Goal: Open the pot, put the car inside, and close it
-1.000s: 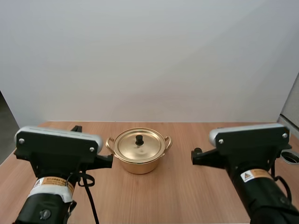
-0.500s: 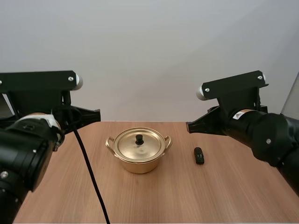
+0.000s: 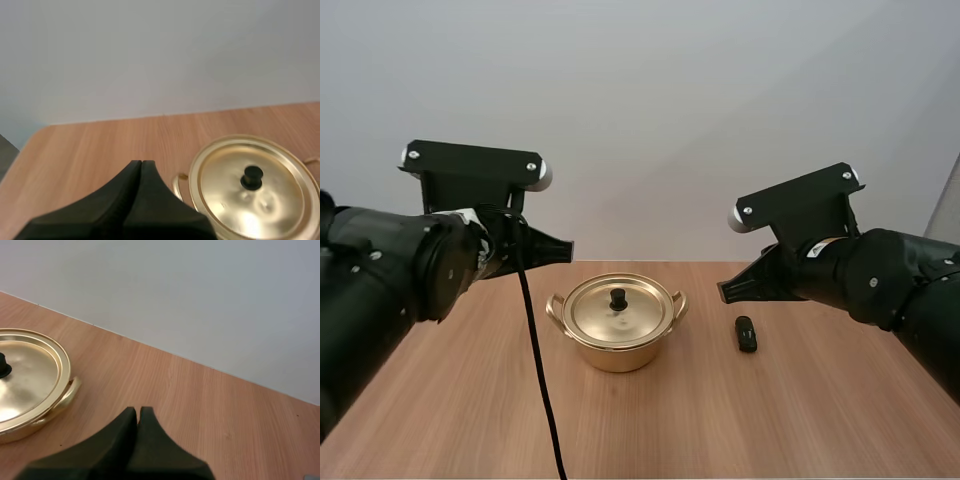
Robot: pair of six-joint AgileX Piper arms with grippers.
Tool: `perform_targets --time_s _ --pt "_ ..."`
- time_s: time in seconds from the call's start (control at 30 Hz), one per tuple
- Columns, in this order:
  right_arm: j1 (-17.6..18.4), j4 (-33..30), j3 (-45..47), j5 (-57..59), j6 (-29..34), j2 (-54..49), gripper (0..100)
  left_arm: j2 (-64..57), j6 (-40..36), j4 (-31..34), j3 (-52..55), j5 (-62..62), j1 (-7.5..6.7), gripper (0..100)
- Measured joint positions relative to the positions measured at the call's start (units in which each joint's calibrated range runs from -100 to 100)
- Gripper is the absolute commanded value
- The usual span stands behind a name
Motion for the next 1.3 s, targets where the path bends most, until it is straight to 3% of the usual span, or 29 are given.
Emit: perform_targets --time_s 0.03,0.07,0.1,0.17,0.2,0.23,0.4,0.67,0.8,1.07,1.3 --pt "0.0 -0.7 0.0 0.2 0.0 0.5 80 1.6 1.3 -1.8 -0.8 2.2 0.00 18" --pt "0.0 -1.2 0.0 0.2 0.0 0.7 91 3.6 2.8 -3.5 -1.6 4.7 0.00 29" --pt "0.0 -1.9 0.0 0.2 0.2 1.2 94 5.5 4.4 -5.3 -2.4 7.4 0.00 44" --pt "0.0 -3.1 0.0 0.4 0.4 2.3 89 9.1 7.5 -8.9 -4.1 12.5 0.00 77" --pt "0.0 -3.6 0.0 0.4 0.5 3.1 86 10.4 9.1 -10.3 -4.9 14.6 0.00 88" --pt "0.0 -3.9 0.0 0.4 0.5 3.7 85 11.9 10.6 -12.1 -5.9 16.2 0.00 92" --pt "0.0 -4.2 0.0 0.3 0.5 5.2 85 18.0 17.7 -20.6 -10.3 24.3 -0.30 80" --pt "0.0 -4.6 0.0 0.1 0.5 5.3 85 26.2 29.9 -34.3 -11.9 20.0 -4.09 80" --pt "0.0 -4.6 0.0 0.1 0.5 5.3 85 29.7 35.7 -39.1 -12.0 15.8 -4.56 80" --pt "0.0 -4.4 0.0 0.1 0.5 5.3 85 34.4 47.1 -35.7 -12.2 7.4 -4.56 80" --pt "0.0 -4.4 0.0 0.1 0.5 5.3 85 38.7 47.5 -34.6 -14.1 5.7 -4.92 80"
